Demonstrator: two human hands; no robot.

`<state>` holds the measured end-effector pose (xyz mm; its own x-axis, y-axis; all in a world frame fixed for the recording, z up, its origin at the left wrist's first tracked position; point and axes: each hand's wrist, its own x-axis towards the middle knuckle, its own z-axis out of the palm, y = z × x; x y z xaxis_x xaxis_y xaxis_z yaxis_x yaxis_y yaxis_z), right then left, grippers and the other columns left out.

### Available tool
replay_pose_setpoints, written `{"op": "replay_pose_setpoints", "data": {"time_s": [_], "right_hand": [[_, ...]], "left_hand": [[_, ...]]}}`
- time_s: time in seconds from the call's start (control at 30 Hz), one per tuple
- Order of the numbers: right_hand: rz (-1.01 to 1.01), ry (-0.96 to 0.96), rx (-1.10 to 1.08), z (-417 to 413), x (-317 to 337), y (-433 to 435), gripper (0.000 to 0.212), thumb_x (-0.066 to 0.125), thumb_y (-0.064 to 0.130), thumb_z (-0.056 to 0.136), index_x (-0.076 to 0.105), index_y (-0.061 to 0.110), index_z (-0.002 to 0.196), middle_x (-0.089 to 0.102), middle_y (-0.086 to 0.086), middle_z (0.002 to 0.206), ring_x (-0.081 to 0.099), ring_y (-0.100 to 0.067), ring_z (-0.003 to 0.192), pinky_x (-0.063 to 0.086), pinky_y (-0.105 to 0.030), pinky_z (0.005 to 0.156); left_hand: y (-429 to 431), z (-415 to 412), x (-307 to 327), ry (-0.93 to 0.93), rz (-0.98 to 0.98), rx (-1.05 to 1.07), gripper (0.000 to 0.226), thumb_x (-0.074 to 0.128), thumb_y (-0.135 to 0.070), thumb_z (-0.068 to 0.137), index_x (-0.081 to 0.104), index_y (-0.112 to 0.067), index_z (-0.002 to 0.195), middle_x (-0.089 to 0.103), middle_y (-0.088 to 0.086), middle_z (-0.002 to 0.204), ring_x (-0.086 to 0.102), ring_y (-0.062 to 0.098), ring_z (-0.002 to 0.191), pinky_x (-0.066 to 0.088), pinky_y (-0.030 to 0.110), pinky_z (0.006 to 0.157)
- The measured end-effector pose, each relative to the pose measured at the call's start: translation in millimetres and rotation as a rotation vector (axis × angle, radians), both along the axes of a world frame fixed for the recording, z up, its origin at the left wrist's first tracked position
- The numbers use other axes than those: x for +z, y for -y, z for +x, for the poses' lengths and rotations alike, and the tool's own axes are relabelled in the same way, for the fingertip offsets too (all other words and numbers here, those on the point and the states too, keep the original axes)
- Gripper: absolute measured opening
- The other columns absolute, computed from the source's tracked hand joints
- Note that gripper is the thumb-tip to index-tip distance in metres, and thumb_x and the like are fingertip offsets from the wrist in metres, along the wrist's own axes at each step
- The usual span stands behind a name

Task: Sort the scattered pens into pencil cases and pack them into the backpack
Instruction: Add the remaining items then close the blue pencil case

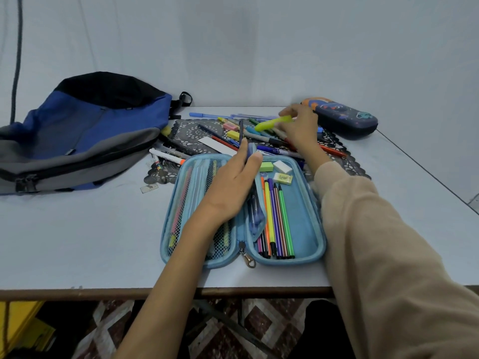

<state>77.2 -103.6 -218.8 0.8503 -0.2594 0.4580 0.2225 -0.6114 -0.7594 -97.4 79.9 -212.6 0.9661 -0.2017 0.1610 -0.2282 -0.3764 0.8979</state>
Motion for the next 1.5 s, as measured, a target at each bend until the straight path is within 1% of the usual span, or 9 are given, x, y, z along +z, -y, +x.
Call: {"op": "replay_pose_setpoints", "data": {"time_s": [0.13,0.27,0.47,0.67,0.83,1.1,1.2,1.37,1.5], "right_hand": [[0.251,0.157,0.131,-17,20,1,0.022,0.072,0.039,0.083,0.061,0.020,0.079,0.058,-0.004,0.069,0.056,-0.020,0.058,0.045,-0.029,0.055],[0.332,-0.013,0.380,-40,45,5,0.030,0.076,0.032,0.082,0.056,0.011,0.090,0.056,-0.009,0.060,0.046,-0.014,0.039,0.034,-0.022,0.039],[-0.081,-0.437,0.681,-76,60,15,0.033,0.080,0.037,0.075,0.058,0.014,0.081,0.052,-0.011,0.058,0.040,-0.017,0.043,0.031,-0.021,0.042],[-0.428,-0.586,0.655,-97,63,6,0.046,0.084,0.043,0.068,0.056,0.009,0.081,0.057,-0.011,0.057,0.048,-0.024,0.049,0.037,-0.026,0.048],[-0.442,-0.524,0.637,-102,59,5,0.043,0.082,0.040,0.072,0.055,0.008,0.082,0.058,-0.001,0.047,0.050,-0.019,0.042,0.039,-0.024,0.044],[-0.551,-0.644,0.759,-110,54,14,0.040,0.076,0.040,0.078,0.065,0.002,0.076,0.062,0.003,0.058,0.056,-0.017,0.054,0.041,-0.032,0.060],[-0.553,-0.682,0.785,-111,54,16,0.034,0.075,0.037,0.080,0.072,0.003,0.077,0.066,0.002,0.062,0.053,-0.016,0.055,0.038,-0.030,0.056],[-0.402,-0.621,0.735,-110,49,19,0.027,0.067,0.034,0.089,0.072,0.008,0.083,0.066,-0.005,0.067,0.055,-0.018,0.055,0.037,-0.023,0.050],[-0.109,-0.476,0.530,-101,33,15,0.030,0.060,0.035,0.094,0.067,0.009,0.080,0.058,-0.002,0.057,0.050,-0.014,0.044,0.035,-0.023,0.046]], "left_hand": [[0,0,0,0.007,0.011,0.001,0.059,0.032,-0.045,0.103,0.014,-0.024,0.155,0.021,-0.012,0.159,0.021,0.001,0.141,0.015,0.013,0.099],[0,0,1,0.014,0.010,0.003,0.058,0.032,-0.044,0.103,0.014,-0.025,0.155,0.022,-0.012,0.158,0.022,-0.002,0.137,0.015,0.012,0.097],[0,2,-2,0.014,0.021,0.007,0.059,0.031,-0.045,0.103,0.013,-0.024,0.155,0.018,-0.010,0.160,0.018,0.003,0.144,0.012,0.012,0.101],[1,2,-2,0.009,0.005,0.014,0.058,0.032,-0.045,0.103,0.014,-0.025,0.155,0.019,-0.010,0.160,0.018,0.003,0.144,0.013,0.014,0.102],[2,1,-2,0.012,0.001,0.016,0.058,0.032,-0.045,0.103,0.015,-0.026,0.155,0.019,-0.012,0.159,0.019,0.003,0.144,0.014,0.015,0.103],[1,1,-2,0.012,0.014,0.015,0.059,0.033,-0.046,0.103,0.014,-0.026,0.155,0.019,-0.012,0.159,0.019,0.001,0.142,0.013,0.015,0.103],[1,1,-1,0.008,0.027,0.004,0.059,0.031,-0.046,0.103,0.013,-0.027,0.155,0.017,-0.013,0.159,0.018,0.000,0.142,0.012,0.014,0.102],[2,1,-1,0.021,0.042,-0.008,0.060,0.031,-0.047,0.102,0.012,-0.028,0.155,0.018,-0.013,0.159,0.018,0.003,0.144,0.013,0.015,0.101],[8,2,-3,0.067,0.260,-0.070,0.065,0.026,-0.057,0.099,0.004,-0.032,0.155,0.013,-0.014,0.161,0.017,0.007,0.147,0.019,0.024,0.107]]}}
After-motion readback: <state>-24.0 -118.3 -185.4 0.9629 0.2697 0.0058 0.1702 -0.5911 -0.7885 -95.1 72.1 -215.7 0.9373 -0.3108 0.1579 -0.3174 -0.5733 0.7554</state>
